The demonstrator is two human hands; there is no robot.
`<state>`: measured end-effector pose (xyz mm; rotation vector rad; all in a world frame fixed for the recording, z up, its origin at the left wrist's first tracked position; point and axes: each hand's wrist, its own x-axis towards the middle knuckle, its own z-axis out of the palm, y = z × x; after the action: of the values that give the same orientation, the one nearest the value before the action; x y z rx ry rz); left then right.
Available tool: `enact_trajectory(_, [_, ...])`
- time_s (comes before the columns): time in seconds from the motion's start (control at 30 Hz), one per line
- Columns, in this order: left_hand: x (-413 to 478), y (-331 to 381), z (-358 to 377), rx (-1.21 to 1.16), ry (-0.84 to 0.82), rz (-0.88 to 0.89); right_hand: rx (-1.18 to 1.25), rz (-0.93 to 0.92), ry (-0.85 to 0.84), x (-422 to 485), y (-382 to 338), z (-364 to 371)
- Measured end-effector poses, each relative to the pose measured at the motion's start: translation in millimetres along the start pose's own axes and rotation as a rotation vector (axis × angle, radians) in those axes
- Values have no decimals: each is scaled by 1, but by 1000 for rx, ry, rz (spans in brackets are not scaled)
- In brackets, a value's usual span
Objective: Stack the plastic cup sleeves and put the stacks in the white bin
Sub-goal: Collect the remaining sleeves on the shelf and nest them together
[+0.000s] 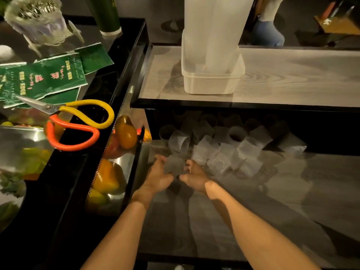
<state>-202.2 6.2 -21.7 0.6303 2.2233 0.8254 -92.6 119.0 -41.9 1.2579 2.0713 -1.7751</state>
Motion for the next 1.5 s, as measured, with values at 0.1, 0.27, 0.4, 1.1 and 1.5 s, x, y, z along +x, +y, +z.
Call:
enact_trajectory(0.1, [-6,-4,12,-27,-56,51,-55,47,-4,6,28,-9])
enact_trajectory(0.27, [-13,0,21,43,-155,169,-133,-16,71,-29,26,-32])
enact_trajectory(0.4, [-12,4,26,80,-139,179,-200,-62,130,-28,30,-38])
enact_trajectory(1.1, [43,80,52,108,-192,331,-15,24,541,-5,-1,-70])
enact_trajectory(1.5, [28,54,50,-96,116,397,223,-40,428,-17,1,-63])
